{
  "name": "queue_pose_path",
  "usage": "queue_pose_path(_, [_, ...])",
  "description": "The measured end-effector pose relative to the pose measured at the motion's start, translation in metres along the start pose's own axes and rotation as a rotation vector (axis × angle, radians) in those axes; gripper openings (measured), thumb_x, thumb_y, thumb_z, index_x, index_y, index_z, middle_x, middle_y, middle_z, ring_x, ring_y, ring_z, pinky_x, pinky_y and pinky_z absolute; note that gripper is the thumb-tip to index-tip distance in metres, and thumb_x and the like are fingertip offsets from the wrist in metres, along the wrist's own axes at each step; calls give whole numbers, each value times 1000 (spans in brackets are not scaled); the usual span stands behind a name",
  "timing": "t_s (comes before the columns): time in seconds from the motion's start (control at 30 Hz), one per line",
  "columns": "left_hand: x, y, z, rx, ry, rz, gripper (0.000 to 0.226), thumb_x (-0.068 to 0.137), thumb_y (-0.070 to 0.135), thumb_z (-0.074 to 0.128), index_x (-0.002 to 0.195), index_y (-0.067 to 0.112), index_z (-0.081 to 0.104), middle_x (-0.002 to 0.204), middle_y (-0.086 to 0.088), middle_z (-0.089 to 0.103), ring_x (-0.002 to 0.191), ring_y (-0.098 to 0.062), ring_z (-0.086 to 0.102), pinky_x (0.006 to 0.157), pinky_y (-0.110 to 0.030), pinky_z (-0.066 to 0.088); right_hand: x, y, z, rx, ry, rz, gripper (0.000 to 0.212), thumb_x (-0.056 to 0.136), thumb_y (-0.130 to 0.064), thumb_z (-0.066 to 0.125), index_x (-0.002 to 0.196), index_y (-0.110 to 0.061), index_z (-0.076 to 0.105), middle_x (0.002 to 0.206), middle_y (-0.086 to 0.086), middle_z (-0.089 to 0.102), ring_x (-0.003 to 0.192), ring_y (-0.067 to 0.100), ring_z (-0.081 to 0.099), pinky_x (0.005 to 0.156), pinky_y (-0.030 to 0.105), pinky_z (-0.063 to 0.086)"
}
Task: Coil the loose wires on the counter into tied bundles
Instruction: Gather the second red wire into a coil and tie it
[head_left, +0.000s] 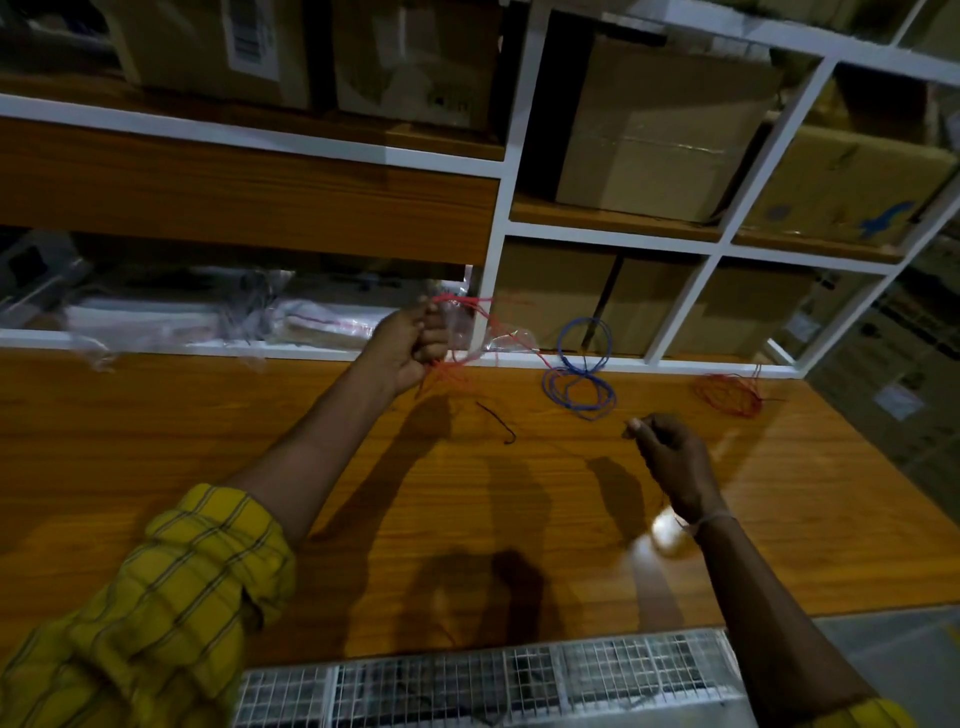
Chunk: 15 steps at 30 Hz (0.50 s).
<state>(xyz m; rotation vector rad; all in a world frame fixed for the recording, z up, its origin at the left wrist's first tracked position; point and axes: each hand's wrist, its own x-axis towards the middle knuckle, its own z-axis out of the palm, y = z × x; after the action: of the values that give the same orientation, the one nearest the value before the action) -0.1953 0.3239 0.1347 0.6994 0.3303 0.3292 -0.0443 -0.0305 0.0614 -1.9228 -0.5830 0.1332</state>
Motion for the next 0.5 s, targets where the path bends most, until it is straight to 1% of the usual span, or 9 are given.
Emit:
queue_pose_path(0.1, [4,14,-11,-259,165,84,35,109,16,34,74,16,40,47,5,33,32,-6,28,33,-18,18,-5,17,-5,-190,36,-42,26,102,-24,65,83,-9,72,62,-9,57,56,13,46,55,28,33])
queue_pose_path(0.17, [0,16,-8,-182,321,177,27,101,10,38,76,16,43,55,4,43,40,-7,38,39,-18,28,-6,21,-1,-348,31,-49,25,102,-24,66,81,-11,71,69,2,66,60,20,55,55,29,35])
queue_pose_path(0.2, [1,14,-6,-38,431,208,23,102,10,37,84,14,51,64,1,49,48,-8,43,46,-20,35,-6,20,5,-457,17,-59,26,101,-25,65,80,-12,71,71,5,68,62,24,59,55,30,36])
queue_pose_path(0.27, [5,3,-2,154,537,222,36,107,20,32,122,3,60,89,-13,63,58,-11,46,52,-23,36,-9,14,20,-719,-81,-122,25,101,-28,65,81,-13,70,78,8,70,69,31,65,56,30,38])
queue_pose_path(0.3, [7,-5,1,196,536,242,42,109,26,31,135,3,55,112,-24,62,62,-13,49,53,-23,36,-12,6,31,-838,-166,-171,22,101,-27,63,86,-13,70,85,9,69,76,32,66,59,31,39])
queue_pose_path(0.33, [8,-14,5,285,537,292,43,110,31,32,138,6,53,114,-29,62,68,-16,55,54,-24,40,-15,-3,41,-914,-256,-225,20,102,-26,61,92,-12,71,92,9,68,82,33,66,62,32,40])
queue_pose_path(0.37, [9,-25,8,428,529,343,41,111,34,33,136,9,53,113,-24,65,75,-18,60,57,-26,44,-17,-11,50,-926,-348,-285,18,102,-23,59,98,-12,72,97,9,66,86,33,66,63,34,42])
queue_pose_path(0.4, [5,-34,13,574,487,389,38,111,36,32,133,11,52,101,-13,64,77,-18,63,58,-26,46,-19,-19,59,-887,-426,-344,18,102,-21,57,101,-12,73,100,9,66,87,33,66,65,35,45])
queue_pose_path(0.5, [-3,-53,23,934,262,456,37,112,37,29,132,14,49,81,-4,69,65,-14,70,54,-22,51,-24,-47,76,-663,-516,-467,18,101,-18,59,99,-12,76,94,1,67,82,21,63,68,30,44])
